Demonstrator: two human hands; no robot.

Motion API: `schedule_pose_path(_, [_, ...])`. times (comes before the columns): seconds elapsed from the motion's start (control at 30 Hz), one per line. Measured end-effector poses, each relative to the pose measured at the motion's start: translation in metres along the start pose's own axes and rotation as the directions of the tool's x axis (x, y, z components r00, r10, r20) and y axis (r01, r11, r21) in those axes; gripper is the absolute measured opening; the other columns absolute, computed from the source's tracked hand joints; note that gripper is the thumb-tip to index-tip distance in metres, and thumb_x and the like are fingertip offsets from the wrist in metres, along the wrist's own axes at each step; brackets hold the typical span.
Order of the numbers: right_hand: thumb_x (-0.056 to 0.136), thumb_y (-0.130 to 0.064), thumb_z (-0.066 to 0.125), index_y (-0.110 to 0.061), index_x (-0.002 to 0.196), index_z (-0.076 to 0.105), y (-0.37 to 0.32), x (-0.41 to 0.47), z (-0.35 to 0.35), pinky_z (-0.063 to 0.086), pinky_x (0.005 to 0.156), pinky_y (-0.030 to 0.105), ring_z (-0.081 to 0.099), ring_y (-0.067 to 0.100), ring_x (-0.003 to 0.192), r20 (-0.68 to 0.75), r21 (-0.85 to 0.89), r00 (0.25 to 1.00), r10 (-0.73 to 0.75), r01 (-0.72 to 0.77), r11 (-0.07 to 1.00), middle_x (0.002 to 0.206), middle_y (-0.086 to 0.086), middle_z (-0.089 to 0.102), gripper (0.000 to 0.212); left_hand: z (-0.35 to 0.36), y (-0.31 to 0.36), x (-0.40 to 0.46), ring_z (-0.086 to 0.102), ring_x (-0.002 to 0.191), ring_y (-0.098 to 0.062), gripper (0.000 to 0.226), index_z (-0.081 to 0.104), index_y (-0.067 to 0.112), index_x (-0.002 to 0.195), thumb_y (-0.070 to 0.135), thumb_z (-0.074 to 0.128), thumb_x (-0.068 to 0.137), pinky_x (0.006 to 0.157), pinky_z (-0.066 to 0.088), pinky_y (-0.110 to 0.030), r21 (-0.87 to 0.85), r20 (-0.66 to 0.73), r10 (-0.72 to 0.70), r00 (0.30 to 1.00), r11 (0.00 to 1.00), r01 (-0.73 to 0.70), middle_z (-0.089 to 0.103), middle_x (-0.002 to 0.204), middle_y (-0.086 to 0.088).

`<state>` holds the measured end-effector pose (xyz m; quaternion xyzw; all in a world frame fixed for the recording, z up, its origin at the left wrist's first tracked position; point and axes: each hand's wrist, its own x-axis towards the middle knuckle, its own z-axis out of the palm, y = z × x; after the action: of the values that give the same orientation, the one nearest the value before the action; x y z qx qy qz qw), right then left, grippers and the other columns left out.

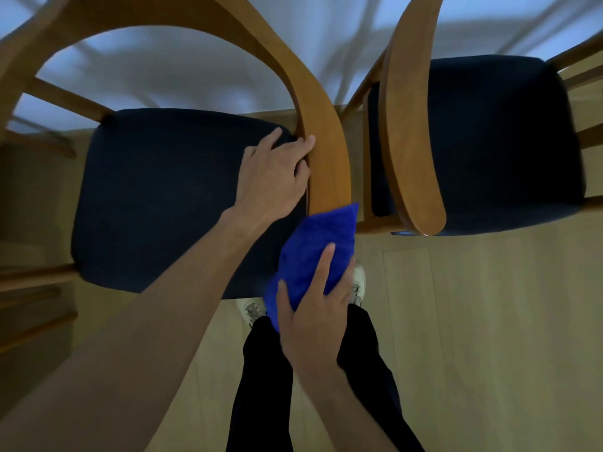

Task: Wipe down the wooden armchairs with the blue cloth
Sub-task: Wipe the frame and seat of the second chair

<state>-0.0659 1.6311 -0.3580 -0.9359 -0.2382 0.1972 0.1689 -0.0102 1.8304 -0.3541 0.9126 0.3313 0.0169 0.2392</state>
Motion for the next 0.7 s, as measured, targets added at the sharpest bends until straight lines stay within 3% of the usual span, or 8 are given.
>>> schedule_pose_path(0.23, [0.087, -0.057, 0.057, -0.025, 0.157, 0.006, -0.021, 0.111, -0.017, 0.05, 0.09, 0.042, 0.048, 0.032, 0.118, -0.08, -0.035, 0.992, -0.097, 0.094, 0.995, 0.155, 0.02, 0.023, 0.092, -0.009, -0.001, 0.008, 0.044, 0.131, -0.023, 0.038, 0.054, 0.025, 0.134, 0.028, 0.04, 0.099, 0.101, 0.034, -0.044, 0.049, 0.005, 0.04, 0.999, 0.998, -0.04, 0.062, 0.129, 0.005])
schedule_pose_path(0.37, [0.089, -0.06, 0.049, -0.025, 0.157, 0.007, -0.008, 0.063, -0.003, 0.047, 0.096, 0.041, 0.042, 0.031, 0.126, -0.112, -0.002, 0.993, -0.048, 0.048, 0.999, 0.157, 0.018, 0.02, 0.087, -0.008, 0.0, 0.007, 0.046, 0.13, -0.023, 0.037, 0.055, 0.025, 0.134, 0.027, 0.041, 0.099, 0.101, 0.034, -0.043, 0.038, -0.007, 0.023, 1.0, 0.999, -0.023, 0.063, 0.128, 0.004])
schedule_pose_path(0.47, [0.087, -0.061, 0.047, -0.024, 0.158, 0.001, 0.003, -0.007, 0.012, 0.041, 0.103, 0.043, 0.031, 0.034, 0.137, -0.037, 0.05, 0.999, 0.025, -0.024, 0.998, 0.16, 0.019, 0.012, 0.092, -0.009, -0.003, 0.005, 0.048, 0.126, -0.024, 0.036, 0.055, 0.024, 0.133, 0.027, 0.043, 0.099, 0.098, 0.036, -0.043, 0.038, -0.007, 0.036, 0.999, 0.999, -0.036, 0.064, 0.125, 0.003])
schedule_pose_path(0.57, [0.088, -0.054, 0.053, -0.027, 0.157, -0.002, 0.017, -0.049, 0.017, 0.038, 0.105, 0.041, 0.027, 0.033, 0.141, 0.042, 0.123, 0.999, -0.031, 0.025, 0.992, 0.16, 0.018, 0.008, 0.092, -0.006, -0.007, 0.0, 0.048, 0.127, -0.024, 0.04, 0.051, 0.024, 0.137, 0.026, 0.042, 0.099, 0.098, 0.037, -0.042, 0.053, -0.007, 0.048, 0.999, 0.997, -0.047, 0.062, 0.13, 0.003])
schedule_pose_path(0.7, [0.082, -0.047, 0.072, -0.044, 0.154, 0.002, 0.044, -0.032, 0.0, 0.037, 0.102, 0.027, 0.021, 0.001, 0.131, 0.159, 0.264, 0.982, -0.1, 0.055, 0.963, 0.155, -0.002, 0.007, 0.1, 0.003, -0.006, -0.003, 0.038, 0.137, -0.024, 0.047, 0.039, 0.024, 0.147, 0.025, 0.04, 0.1, 0.105, 0.034, -0.045, 0.041, 0.031, 0.019, 0.999, 0.999, -0.02, 0.049, 0.145, 0.003])
